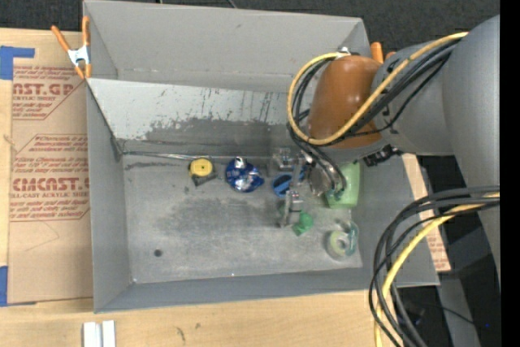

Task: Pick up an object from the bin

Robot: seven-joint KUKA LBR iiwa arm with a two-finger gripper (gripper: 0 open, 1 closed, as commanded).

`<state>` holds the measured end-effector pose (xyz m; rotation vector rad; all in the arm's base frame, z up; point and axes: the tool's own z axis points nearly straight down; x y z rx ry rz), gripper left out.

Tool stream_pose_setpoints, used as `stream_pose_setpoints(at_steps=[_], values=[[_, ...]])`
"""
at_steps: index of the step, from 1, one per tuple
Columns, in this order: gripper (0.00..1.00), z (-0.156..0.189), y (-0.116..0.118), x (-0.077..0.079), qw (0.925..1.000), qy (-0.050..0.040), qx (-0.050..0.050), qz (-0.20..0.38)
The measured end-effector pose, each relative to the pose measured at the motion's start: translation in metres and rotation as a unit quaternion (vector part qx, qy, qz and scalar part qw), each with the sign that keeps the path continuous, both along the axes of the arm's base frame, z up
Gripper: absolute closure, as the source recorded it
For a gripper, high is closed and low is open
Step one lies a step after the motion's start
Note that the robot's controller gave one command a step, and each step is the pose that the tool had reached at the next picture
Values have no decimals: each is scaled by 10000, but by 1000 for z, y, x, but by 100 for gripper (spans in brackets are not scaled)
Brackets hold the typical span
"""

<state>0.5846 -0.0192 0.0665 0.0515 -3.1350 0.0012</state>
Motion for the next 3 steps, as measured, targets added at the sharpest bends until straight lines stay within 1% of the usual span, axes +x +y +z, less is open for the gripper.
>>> stream_pose_setpoints(at_steps=[1,2,3], values=[[0,3,-97,-33,9961,-29,2,879],[100,4,-93,-31,9960,-46,15,897],[100,128,-89,-57,9957,-76,-5,918]])
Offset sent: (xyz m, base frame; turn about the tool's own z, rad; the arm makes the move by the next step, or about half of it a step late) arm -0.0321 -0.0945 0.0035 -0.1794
